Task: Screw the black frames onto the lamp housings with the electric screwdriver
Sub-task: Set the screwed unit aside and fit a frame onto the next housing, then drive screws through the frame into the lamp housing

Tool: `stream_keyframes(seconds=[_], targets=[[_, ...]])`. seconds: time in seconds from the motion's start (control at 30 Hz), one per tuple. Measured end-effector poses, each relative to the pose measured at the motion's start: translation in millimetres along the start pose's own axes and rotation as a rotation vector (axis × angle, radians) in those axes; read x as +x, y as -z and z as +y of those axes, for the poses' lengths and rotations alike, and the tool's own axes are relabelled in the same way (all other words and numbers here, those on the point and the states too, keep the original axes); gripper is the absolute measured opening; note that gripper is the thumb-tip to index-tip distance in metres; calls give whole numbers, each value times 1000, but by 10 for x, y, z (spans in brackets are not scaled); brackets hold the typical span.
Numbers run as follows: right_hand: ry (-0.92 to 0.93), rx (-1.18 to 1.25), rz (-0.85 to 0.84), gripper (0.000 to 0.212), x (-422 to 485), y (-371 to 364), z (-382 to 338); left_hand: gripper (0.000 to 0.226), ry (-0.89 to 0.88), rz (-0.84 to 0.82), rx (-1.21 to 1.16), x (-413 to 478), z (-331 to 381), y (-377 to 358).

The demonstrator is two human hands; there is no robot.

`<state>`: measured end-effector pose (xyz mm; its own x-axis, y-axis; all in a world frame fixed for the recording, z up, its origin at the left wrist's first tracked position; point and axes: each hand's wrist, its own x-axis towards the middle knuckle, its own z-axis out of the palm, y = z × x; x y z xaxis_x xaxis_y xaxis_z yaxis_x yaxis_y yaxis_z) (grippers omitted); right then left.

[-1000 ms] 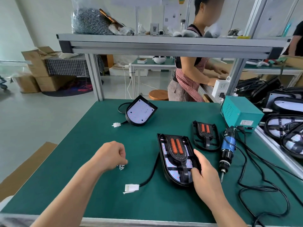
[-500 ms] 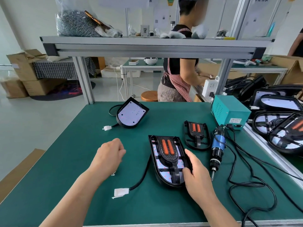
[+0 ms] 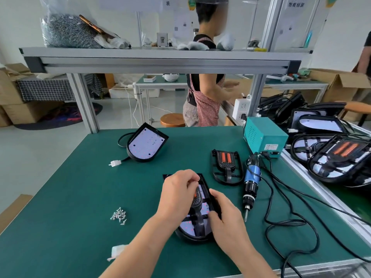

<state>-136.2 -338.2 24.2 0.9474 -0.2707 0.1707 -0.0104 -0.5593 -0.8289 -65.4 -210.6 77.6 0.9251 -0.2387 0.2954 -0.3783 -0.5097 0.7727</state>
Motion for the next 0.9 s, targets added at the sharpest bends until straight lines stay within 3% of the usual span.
stream_keyframes(seconds=[0.1, 0.23, 0.37, 0.5, 0.63, 0.7, 0.8, 0.9], targets=[[63, -32, 175, 31, 77, 102, 62, 17, -42, 23, 34, -28, -53, -43], [-30, -254, 395, 28, 398, 478, 186, 19, -37, 34, 16, -35, -79, -42], [-357, -479, 223, 53, 757, 760, 350, 19, -28, 24, 12, -28, -74, -49], [-483, -556, 107, 69, 1019, 774, 441, 20, -63, 16, 51, -14, -59, -30], [-554, -515, 58, 59, 1217, 878, 435, 22, -50, -6, 71, 3, -44, -8], [-568, -397, 86, 42, 1217, 919, 487, 22, -28, -17, 59, 7, -37, 4], [-599, 147, 222, 23, 1124, 972, 580, 22, 3, -29, -1, 11, -17, 17], [-634, 579, 269, 18, 993, 1036, 598, 20, 24, -29, -36, 15, 3, 16]])
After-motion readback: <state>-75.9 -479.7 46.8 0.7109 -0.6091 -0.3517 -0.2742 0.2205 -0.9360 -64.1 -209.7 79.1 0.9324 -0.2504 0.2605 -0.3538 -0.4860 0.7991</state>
